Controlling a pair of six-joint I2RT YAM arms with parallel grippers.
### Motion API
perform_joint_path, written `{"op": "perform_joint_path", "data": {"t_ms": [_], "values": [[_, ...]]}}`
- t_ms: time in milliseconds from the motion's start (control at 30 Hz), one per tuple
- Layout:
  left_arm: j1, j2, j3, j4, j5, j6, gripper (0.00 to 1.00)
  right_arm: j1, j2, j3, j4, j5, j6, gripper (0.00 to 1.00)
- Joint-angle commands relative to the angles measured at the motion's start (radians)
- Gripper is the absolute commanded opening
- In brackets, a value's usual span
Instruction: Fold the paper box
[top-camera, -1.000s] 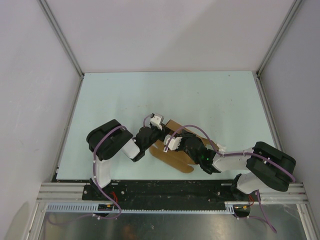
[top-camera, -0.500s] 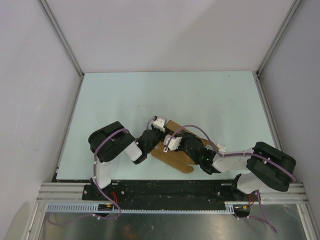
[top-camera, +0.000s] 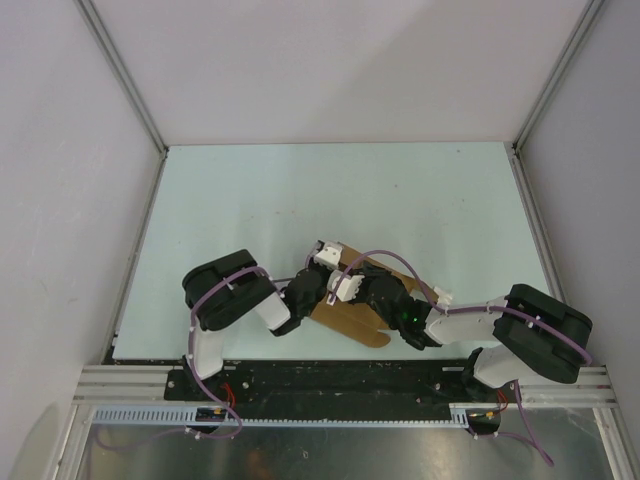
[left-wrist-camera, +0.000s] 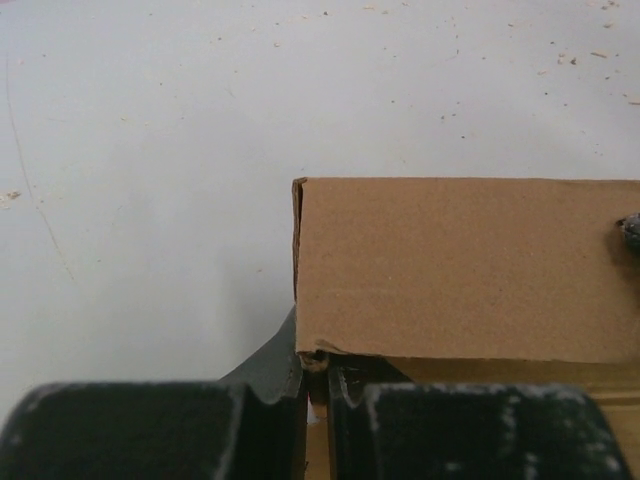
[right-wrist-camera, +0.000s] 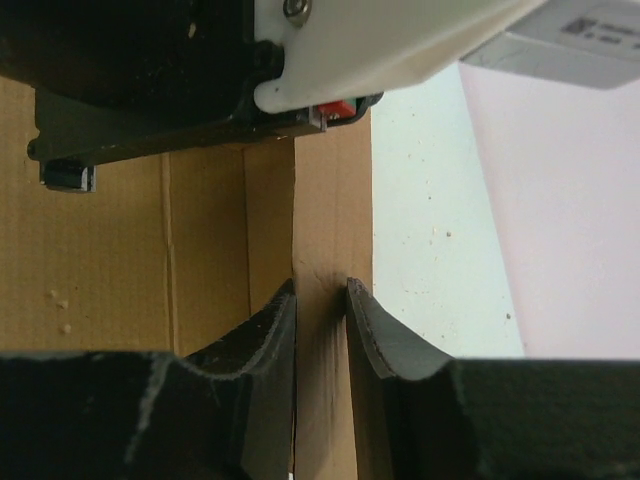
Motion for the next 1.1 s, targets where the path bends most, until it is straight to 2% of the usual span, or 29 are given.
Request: {"op": "perform_joint_path", "data": {"t_ms": [0,67,133,167,267,367,467,600,767,1067], "values": [[-0.054,-0.013,0.063,0.318,-0.026,0.087,0.0,0.02,0.022,-0.025,-0.095,-0.116,0.084,0.28],[-0.055,-0.014,0.058,0.319,-0.02,0.082,0.01,0.02,0.02,-0.025,-0.098,-0.116,0.087,0.28],[-0.055,-0.017,0.051,0.318,-0.001,0.079,0.06,0.02,0.02,-0.025,-0.099,-0.119,0.088,0.28],[-0.055,-0.022,0.049,0.318,0.008,0.076,0.23,0.02,0.023,-0.025,-0.098,-0.119,0.09,0.28],[-0.055,-0.034,0.038,0.318,0.054,0.078,0.48,0.02,0.023,-0.025,-0.093,-0.123,0.09,0.29],[-0.057,-0.048,0.015,0.318,0.089,0.064,0.56,0.02,0.018,-0.025,-0.087,-0.127,0.094,0.29],[-0.057,-0.066,-0.011,0.318,0.103,0.047,0.59,0.018,0.02,-0.025,-0.086,-0.136,0.094,0.31],[-0.057,-0.106,-0.06,0.319,0.117,0.009,0.6,0.018,0.022,-0.026,-0.087,-0.142,0.099,0.41],[-0.057,-0.149,-0.117,0.318,0.1,-0.033,0.63,0.014,0.012,-0.026,-0.084,-0.152,0.102,0.45],[-0.057,-0.258,-0.259,0.316,0.086,-0.112,0.64,-0.002,-0.018,-0.025,-0.093,-0.17,0.104,0.48]]}}
